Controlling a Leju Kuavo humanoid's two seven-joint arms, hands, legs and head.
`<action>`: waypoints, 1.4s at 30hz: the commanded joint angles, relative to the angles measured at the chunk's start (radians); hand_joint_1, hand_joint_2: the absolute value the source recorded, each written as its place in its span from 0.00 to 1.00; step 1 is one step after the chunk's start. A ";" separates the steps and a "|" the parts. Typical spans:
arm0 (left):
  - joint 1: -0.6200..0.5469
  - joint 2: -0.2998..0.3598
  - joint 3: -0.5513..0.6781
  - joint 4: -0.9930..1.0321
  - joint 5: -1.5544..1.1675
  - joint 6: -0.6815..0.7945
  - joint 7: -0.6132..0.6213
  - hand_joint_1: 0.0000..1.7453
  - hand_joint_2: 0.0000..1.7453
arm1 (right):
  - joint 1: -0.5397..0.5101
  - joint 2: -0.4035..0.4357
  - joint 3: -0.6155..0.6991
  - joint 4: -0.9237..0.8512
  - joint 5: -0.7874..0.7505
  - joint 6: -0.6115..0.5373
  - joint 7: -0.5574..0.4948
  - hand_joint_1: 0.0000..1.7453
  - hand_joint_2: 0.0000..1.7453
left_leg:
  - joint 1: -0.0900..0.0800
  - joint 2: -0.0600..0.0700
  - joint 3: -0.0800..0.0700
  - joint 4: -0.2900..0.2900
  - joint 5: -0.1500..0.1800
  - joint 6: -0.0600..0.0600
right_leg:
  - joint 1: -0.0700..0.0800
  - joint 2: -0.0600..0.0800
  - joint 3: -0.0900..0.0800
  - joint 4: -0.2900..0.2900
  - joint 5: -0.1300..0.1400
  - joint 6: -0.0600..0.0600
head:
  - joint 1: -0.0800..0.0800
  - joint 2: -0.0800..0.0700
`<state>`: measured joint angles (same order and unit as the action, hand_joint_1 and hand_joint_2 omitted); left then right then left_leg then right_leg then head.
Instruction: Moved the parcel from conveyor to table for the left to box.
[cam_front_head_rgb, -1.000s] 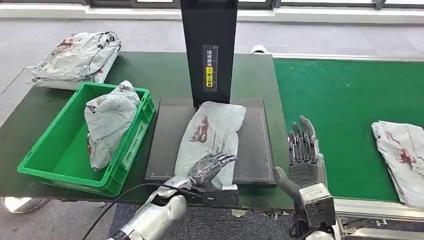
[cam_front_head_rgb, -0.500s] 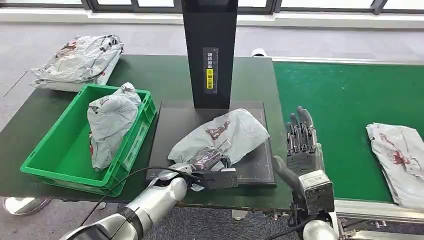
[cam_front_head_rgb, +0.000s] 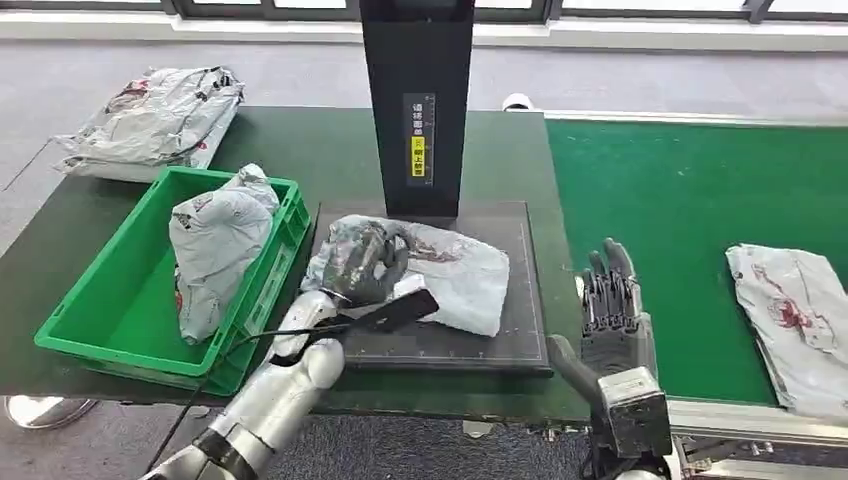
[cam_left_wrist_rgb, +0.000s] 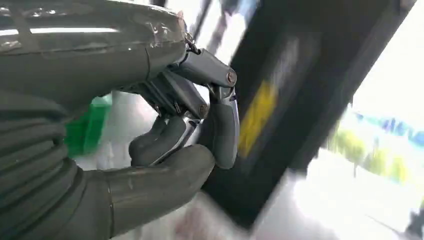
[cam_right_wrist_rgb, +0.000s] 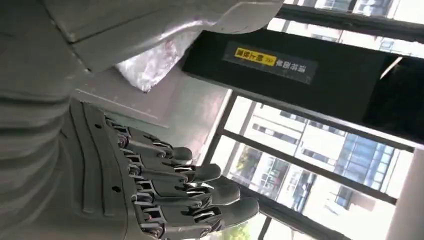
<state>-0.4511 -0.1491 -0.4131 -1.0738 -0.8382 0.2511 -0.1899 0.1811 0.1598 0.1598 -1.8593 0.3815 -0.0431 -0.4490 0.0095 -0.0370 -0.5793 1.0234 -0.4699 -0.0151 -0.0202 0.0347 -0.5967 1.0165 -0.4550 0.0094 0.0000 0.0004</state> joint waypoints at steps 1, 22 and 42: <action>0.108 0.075 0.172 -0.430 -0.059 0.125 0.006 1.00 1.00 | -0.003 0.008 -0.033 0.015 0.003 -0.012 0.002 0.00 1.00 | 0.001 0.009 0.001 -0.001 -0.001 0.001 | 0.002 0.002 0.000 -0.002 0.001 -0.002 | 0.000 0.000; -0.151 0.017 -0.068 0.318 -0.399 -0.189 0.096 0.00 1.00 | -0.060 -0.005 -0.032 0.064 0.006 0.031 -0.012 0.00 1.00 | 0.000 0.000 0.000 -0.002 0.002 0.001 | 0.001 -0.005 0.000 -0.003 0.001 -0.001 | 0.000 0.000; -0.230 -0.001 -0.093 0.731 -0.407 -0.287 0.086 1.00 1.00 | -0.097 0.003 0.009 0.113 0.022 0.068 -0.010 0.00 1.00 | 0.000 0.008 0.000 -0.004 0.002 0.001 | 0.001 0.000 -0.001 -0.005 0.004 -0.002 | 0.000 0.000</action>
<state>-0.6401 -0.1625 -0.4551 -0.5330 -1.2486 0.0183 -0.1076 0.1374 0.1602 0.1595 -1.8330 0.4017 0.0183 -0.4551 0.0094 -0.0363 -0.5816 1.0234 -0.4703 -0.0144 -0.0205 0.0350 -0.5989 1.0161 -0.4545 0.0091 0.0000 0.0000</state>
